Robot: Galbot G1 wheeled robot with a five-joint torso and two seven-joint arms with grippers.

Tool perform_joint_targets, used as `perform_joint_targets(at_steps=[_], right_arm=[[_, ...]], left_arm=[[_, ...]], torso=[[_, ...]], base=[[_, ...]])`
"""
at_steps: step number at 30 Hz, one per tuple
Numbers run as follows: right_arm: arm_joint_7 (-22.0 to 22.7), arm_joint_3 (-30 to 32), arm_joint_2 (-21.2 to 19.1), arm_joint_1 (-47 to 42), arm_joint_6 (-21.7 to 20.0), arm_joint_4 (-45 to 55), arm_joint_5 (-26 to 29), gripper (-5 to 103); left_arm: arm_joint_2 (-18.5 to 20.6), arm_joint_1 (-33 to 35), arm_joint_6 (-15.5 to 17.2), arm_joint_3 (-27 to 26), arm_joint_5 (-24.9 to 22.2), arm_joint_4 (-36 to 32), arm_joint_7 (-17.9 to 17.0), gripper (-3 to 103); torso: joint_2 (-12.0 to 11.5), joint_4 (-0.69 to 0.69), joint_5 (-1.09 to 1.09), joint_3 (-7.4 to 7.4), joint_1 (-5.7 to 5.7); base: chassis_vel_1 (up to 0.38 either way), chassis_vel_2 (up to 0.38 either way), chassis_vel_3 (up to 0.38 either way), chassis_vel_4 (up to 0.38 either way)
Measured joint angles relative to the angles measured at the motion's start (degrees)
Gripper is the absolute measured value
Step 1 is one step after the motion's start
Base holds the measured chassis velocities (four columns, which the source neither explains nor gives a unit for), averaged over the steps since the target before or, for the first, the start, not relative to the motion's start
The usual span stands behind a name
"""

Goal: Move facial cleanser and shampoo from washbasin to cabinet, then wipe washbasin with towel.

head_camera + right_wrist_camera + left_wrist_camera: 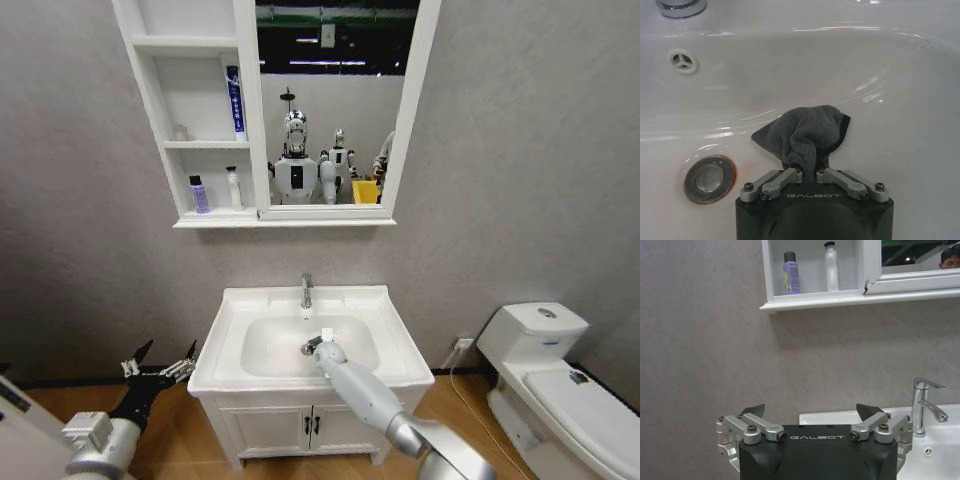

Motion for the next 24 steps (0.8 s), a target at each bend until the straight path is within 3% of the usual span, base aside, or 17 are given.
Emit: perform_joint_targets(at_steps=[5,7,8,10,14,19,21,24], right_arm=[[-1.4,-0.6,0.4,0.9,-0.3,-1.1,1.6,7],[-3.1,-1.9,4.3,2.3,-0.1,-5.3,1.6,7],[-3.1,-1.9,4.3,2.3,-0.1,-5.3,1.6,7],[-4.5,-2.6,8.9,3.4,0.2,-8.9,1.1,7],[-5.9,-3.6,12.3,5.0,0.6,-12.3,1.0,7],[-9.5,-5.8,12.5,6.9,1.8,-14.9,2.8,7],[-13.5,-6.8,12.5,6.7,3.7,-14.0,3.9,7],[-15.4,-6.8,12.5,5.5,4.1,-12.1,5.4,7]], left_arm=[[0.0,0.0,0.0,0.0,0.0,0.0,0.0,100],[0.0,0.0,0.0,0.0,0.0,0.0,0.0,100],[0.0,0.0,0.0,0.0,0.0,0.0,0.0,100],[0.0,0.0,0.0,0.0,0.0,0.0,0.0,100],[0.0,0.0,0.0,0.0,0.0,0.0,0.0,100],[0.0,0.0,0.0,0.0,0.0,0.0,0.0,100],[0.0,0.0,0.0,0.0,0.0,0.0,0.0,100],[0.0,0.0,0.0,0.0,0.0,0.0,0.0,100]], torso=[[0.0,-0.1,-0.07,0.0,0.0],[0.0,-0.08,-0.05,0.0,0.0],[0.0,-0.08,-0.05,0.0,0.0],[0.0,-0.04,-0.02,0.02,0.0],[0.0,-0.04,-0.03,0.03,0.02],[0.0,-0.08,-0.06,0.03,0.02],[0.0,-0.03,0.0,0.05,0.04],[0.0,0.0,-0.01,0.05,0.04]], base=[[0.0,0.0,0.0,0.0],[0.0,0.0,0.0,0.0],[0.0,0.0,0.0,0.0],[0.0,0.0,0.0,0.0],[0.0,0.0,0.0,0.0],[0.0,0.0,0.0,0.0],[0.0,0.0,0.0,0.0],[0.0,0.0,0.0,0.0]])
